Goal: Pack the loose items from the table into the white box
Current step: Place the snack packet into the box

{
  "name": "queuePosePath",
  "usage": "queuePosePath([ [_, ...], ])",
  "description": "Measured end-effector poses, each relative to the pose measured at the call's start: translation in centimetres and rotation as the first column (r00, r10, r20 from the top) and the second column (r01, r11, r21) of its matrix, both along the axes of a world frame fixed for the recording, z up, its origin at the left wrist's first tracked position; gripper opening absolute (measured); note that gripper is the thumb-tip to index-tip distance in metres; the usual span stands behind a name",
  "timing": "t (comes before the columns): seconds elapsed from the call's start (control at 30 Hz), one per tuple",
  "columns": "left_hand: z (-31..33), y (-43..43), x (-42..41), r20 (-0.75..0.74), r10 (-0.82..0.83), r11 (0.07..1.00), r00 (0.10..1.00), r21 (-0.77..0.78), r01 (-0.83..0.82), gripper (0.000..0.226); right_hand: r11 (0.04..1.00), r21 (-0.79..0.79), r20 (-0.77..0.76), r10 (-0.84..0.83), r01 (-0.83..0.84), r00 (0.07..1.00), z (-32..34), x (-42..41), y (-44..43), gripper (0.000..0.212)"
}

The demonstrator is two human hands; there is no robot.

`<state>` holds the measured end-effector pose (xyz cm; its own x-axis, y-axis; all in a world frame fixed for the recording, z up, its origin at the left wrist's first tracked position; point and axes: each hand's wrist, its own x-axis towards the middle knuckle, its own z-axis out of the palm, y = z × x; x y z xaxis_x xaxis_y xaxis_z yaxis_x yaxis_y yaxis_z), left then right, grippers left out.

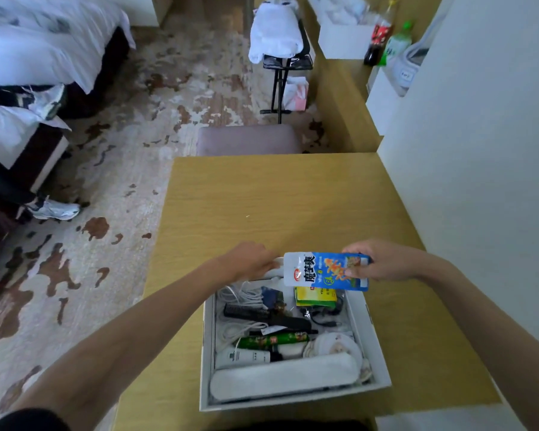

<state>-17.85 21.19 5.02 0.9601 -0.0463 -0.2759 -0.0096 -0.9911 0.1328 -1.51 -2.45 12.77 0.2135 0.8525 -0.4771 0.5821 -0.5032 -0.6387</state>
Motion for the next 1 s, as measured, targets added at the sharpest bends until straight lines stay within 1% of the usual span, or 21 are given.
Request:
queuePosePath([
  [0.07, 0.2, 0.7, 1.0, 0.022, 0.024, 1.000, 0.999, -0.016, -0.024, 0.035, 0.999, -0.018, 0.036, 0.029, -0.028, 0.999, -0.4, -0.7, 0.3, 0.018],
  [0.13, 0.3, 1.6, 2.1, 0.046, 0.062, 0.998, 0.997, -0.009, -0.061, 0.034, 0.998, -0.041, 0.131, 0.058, -0.053, 0.990, -1.0, -1.2, 0.7, 0.030],
  [0.17, 0.3, 2.1, 2.6, 0.054, 0.083, 0.997, 0.995, -0.008, -0.083, 0.034, 0.998, -0.053, 0.148, 0.048, -0.041, 0.988, -1.3, -1.4, 0.9, 0.035],
  [0.23, 0.1, 3.1, 3.5, 0.057, 0.125, 0.992, 0.991, -0.004, -0.125, 0.035, 0.998, -0.070, 0.102, 0.002, 0.006, 0.995, -1.9, -1.9, 1.5, 0.042],
  [0.3, 0.1, 4.0, 4.3, 0.044, 0.168, 0.986, 0.985, -0.005, -0.168, 0.038, 0.997, -0.072, 0.112, -0.003, 0.011, 0.994, -2.7, -2.3, 2.4, 0.048],
  [0.37, 0.0, 4.5, 4.7, 0.039, 0.212, 0.977, 0.976, -0.023, -0.211, 0.039, 1.000, -0.024, 0.122, -0.016, 0.019, 0.992, -3.4, -2.6, 3.5, 0.051],
  [0.43, -0.1, 4.7, 4.5, 0.054, 0.268, 0.963, 0.962, -0.060, -0.265, 0.039, 0.998, 0.031, 0.071, -0.057, 0.055, 0.996, -4.1, -3.0, 4.5, 0.049],
  [0.5, -0.1, 4.7, 3.9, 0.062, 0.333, 0.937, 0.941, -0.133, -0.323, 0.036, 0.994, 0.055, -0.015, -0.098, 0.098, 0.995, -4.9, -3.4, 5.3, 0.045],
  [0.53, 0.0, 4.7, 3.4, 0.061, 0.372, 0.913, 0.926, -0.201, -0.354, 0.034, 0.992, 0.058, -0.049, -0.106, 0.109, 0.993, -5.3, -3.5, 5.6, 0.043],
  [0.57, 0.2, 4.9, 2.8, 0.056, 0.427, 0.870, 0.903, -0.300, -0.392, 0.030, 0.992, 0.054, -0.074, -0.106, 0.111, 0.992, -5.7, -3.7, 5.9, 0.043],
  [0.6, 0.5, 5.1, 2.1, 0.050, 0.489, 0.806, 0.871, -0.406, -0.429, 0.025, 0.993, 0.042, -0.094, -0.105, 0.109, 0.990, -6.0, -3.9, 6.2, 0.046],
  [0.63, 0.8, 5.4, 1.2, 0.054, 0.550, 0.742, 0.833, -0.489, -0.459, 0.023, 0.994, 0.026, -0.113, -0.106, 0.110, 0.988, -6.4, -4.1, 6.4, 0.048],
  [0.67, 1.1, 5.7, 0.2, 0.068, 0.604, 0.692, 0.794, -0.539, -0.480, 0.022, 0.993, 0.007, -0.125, -0.116, 0.118, 0.985, -6.7, -4.2, 6.7, 0.051],
  [0.7, 1.4, 6.0, -0.9, 0.080, 0.650, 0.655, 0.756, -0.562, -0.504, 0.024, 0.993, -0.013, -0.104, -0.122, 0.121, 0.987, -7.0, -4.3, 6.8, 0.051],
  [0.73, 1.5, 6.2, -2.1, 0.083, 0.693, 0.617, 0.716, -0.581, -0.530, 0.026, 0.994, -0.029, -0.020, -0.102, 0.101, 0.995, -7.3, -4.3, 6.9, 0.048],
  [0.77, 1.4, 6.3, -3.3, 0.077, 0.735, 0.575, 0.673, -0.598, -0.559, 0.028, 0.998, -0.034, 0.119, -0.053, 0.057, 0.992, -7.4, -4.3, 6.8, 0.043],
  [0.8, 1.2, 6.2, -4.6, 0.063, 0.772, 0.533, 0.632, -0.606, -0.590, 0.030, 1.000, -0.024, 0.252, -0.009, 0.016, 0.968, -7.4, -4.3, 6.7, 0.037],
  [0.83, 0.9, 6.1, -6.0, 0.040, 0.800, 0.499, 0.599, -0.599, -0.626, 0.033, 1.000, 0.004, 0.338, 0.000, -0.001, 0.941, -7.3, -4.2, 6.4, 0.034],
  [0.87, 0.5, 5.7, -7.2, 0.007, 0.817, 0.473, 0.577, -0.582, -0.661, 0.037, 0.999, 0.039, 0.388, -0.015, 0.000, 0.921, -7.1, -4.0, 6.1, 0.031],
  [0.93, -0.1, 4.9, -9.4, -0.058, 0.812, 0.465, 0.581, -0.536, -0.705, 0.044, 0.993, 0.114, 0.459, -0.083, 0.034, 0.884, -6.6, -3.5, 5.4, 0.025],
  [1.0, -0.5, 4.0, -10.6, -0.128, 0.781, 0.475, 0.611, -0.513, -0.715, 0.048, 0.973, 0.205, 0.476, -0.195, 0.108, 0.857, -6.3, -2.8, 4.8, 0.019],
])
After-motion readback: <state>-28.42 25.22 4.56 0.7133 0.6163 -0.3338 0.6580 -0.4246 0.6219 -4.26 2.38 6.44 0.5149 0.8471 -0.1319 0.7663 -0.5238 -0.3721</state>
